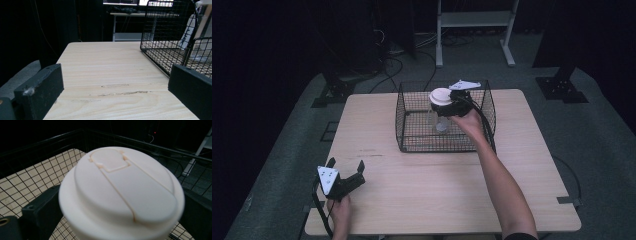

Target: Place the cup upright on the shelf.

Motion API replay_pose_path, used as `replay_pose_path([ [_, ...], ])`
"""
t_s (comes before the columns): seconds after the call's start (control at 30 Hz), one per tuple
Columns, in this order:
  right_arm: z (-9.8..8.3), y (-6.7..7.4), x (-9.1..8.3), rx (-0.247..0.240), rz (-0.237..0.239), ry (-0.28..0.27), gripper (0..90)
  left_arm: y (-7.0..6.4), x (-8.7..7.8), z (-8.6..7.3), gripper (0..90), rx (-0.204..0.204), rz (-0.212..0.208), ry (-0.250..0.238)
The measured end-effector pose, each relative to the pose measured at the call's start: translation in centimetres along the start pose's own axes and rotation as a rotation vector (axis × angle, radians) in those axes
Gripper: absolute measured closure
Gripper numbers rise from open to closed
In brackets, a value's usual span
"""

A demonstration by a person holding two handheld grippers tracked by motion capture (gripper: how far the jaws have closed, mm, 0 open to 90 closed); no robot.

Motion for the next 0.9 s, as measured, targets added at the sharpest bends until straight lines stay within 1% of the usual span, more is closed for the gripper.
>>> replay_pose_path([
  [0.03,0.1,0.0,-0.1,0.007,0.000,-0.005,2.3,0.0,0.0,0.0,0.0,0.001,0.000,0.000],
  [0.1,0.3,0.0,-0.2,0.001,-0.004,-0.014,1.5,0.0,0.0,0.0,0.0,0.000,-0.002,0.001],
  [0.23,0.5,0.0,-0.5,0.011,-0.003,-0.024,0.0,0.0,0.0,0.0,0.0,-0.002,-0.001,-0.001],
  [0.57,1.7,0.1,-1.6,0.004,-0.007,-0.070,0.0,0.0,0.0,0.0,0.0,0.001,-0.002,-0.002],
  [0.77,2.6,-0.1,-2.8,0.002,-0.017,-0.106,0.0,0.0,0.0,0.0,0.0,0.000,-0.003,-0.002],
  [0.9,3.0,-0.2,-3.8,0.002,-0.022,-0.113,0.0,0.0,0.0,0.0,0.0,0.000,-0.003,-0.002],
])
Point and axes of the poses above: each handheld gripper's, and its own axes: x roughly forward along the jaws, z roughly out of its top, y roughly to its left, the point moved 1 cm from there along x, roughly forward along the jaws, and after that the axes turned 15 degrees about -y, right-handed, at the moved point
